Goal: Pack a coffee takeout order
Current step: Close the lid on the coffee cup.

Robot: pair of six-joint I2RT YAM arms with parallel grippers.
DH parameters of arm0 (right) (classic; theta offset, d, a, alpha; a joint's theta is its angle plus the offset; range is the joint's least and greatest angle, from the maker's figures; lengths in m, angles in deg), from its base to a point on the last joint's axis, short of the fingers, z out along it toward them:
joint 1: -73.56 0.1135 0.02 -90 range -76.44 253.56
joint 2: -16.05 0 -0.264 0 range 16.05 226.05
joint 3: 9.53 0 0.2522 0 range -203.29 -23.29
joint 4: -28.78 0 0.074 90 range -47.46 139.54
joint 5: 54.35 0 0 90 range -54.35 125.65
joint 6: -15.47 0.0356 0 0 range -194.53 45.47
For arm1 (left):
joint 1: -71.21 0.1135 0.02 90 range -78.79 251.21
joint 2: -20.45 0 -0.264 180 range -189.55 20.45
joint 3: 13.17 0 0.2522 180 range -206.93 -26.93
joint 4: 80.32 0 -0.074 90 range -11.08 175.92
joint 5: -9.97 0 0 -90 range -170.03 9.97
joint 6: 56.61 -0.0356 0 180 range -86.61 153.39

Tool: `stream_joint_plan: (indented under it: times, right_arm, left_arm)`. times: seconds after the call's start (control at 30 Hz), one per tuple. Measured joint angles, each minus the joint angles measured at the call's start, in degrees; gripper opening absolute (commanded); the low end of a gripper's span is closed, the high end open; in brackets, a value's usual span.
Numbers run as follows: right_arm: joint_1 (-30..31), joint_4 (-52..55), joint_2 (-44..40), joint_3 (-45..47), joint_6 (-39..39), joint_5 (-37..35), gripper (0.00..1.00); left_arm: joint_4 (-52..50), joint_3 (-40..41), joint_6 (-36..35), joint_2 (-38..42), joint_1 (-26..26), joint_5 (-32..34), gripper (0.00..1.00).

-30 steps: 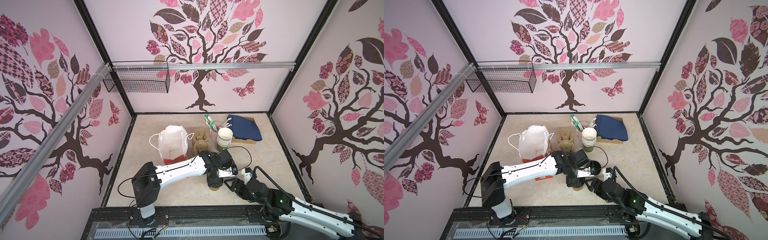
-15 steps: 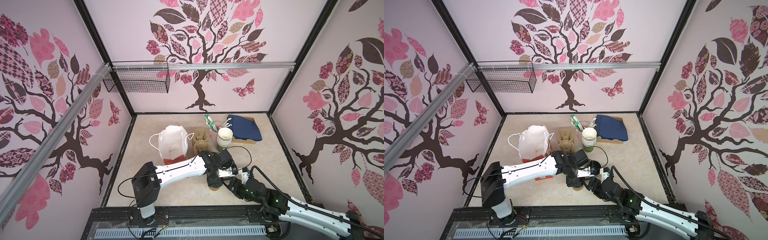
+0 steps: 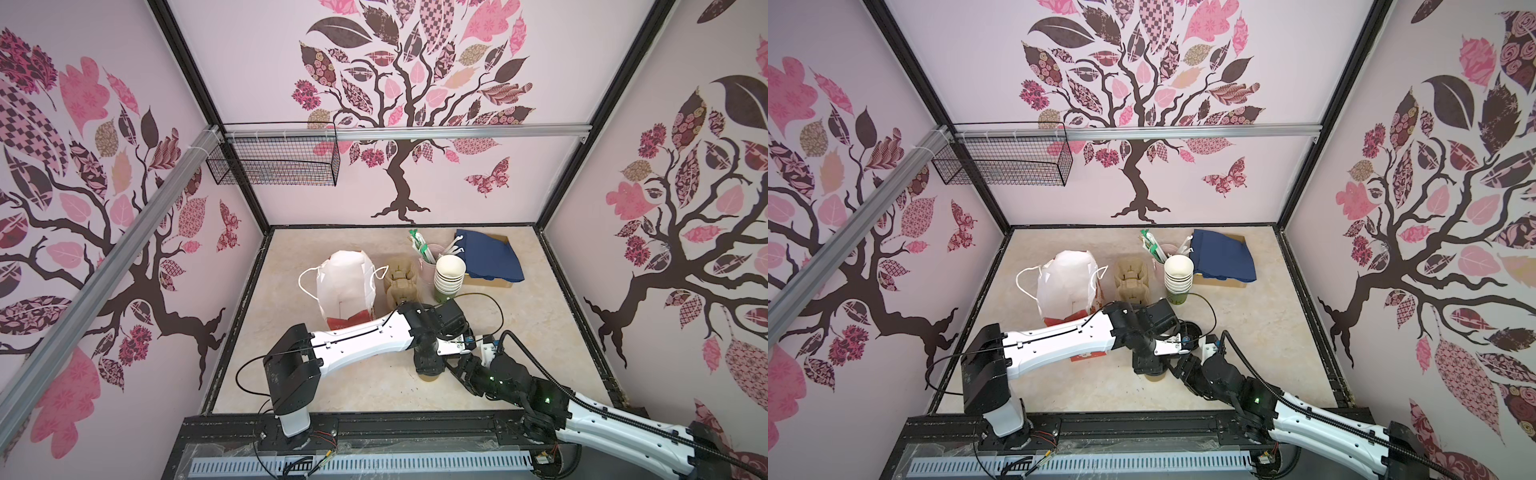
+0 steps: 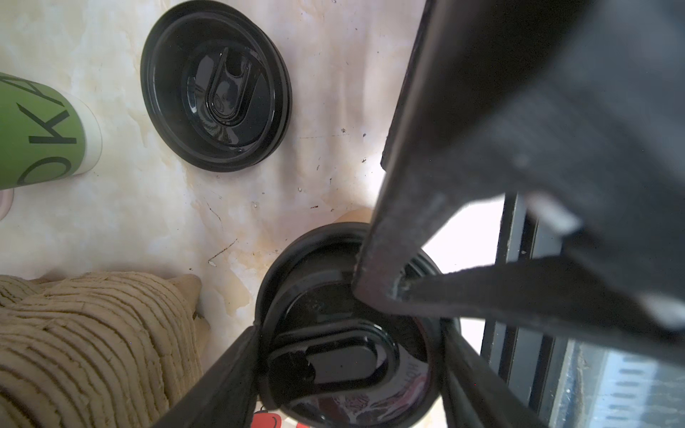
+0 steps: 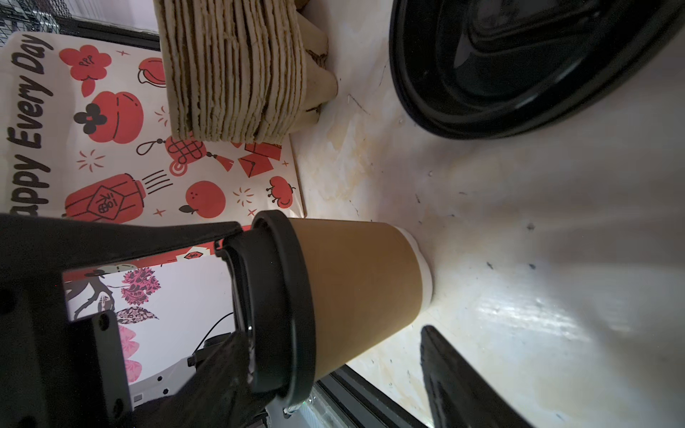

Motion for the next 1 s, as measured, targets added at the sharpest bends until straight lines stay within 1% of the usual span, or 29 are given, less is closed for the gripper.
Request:
stream_joint_plan:
  times: [0.27, 0.6, 0.87, 1.0]
  right_arm:
    - [-0.37, -1.57, 0.02, 1.25, 0.83, 0.55, 0.72]
    - [-0.39, -0.37, 0.02, 1.25, 0.85, 1.25, 0.7]
    - [-0.39, 0.04, 0.02, 1.03, 0.11, 1.62, 0.7]
    - [-0.39, 1.2, 0.35, 0.35, -0.7, 1.62, 0.74]
  left_arm:
    - [0.07, 0.0, 0.02, 0.0, 0.0, -0.02, 0.73]
    - [0.85, 0.66, 0.9, 1.14, 0.0, -1.95, 0.8]
    - [2.29, 0.66, 2.03, 3.98, 0.7, -4.2, 0.83]
    - [4.22, 0.79, 3.32, 6.23, 1.46, -5.53, 0.82]
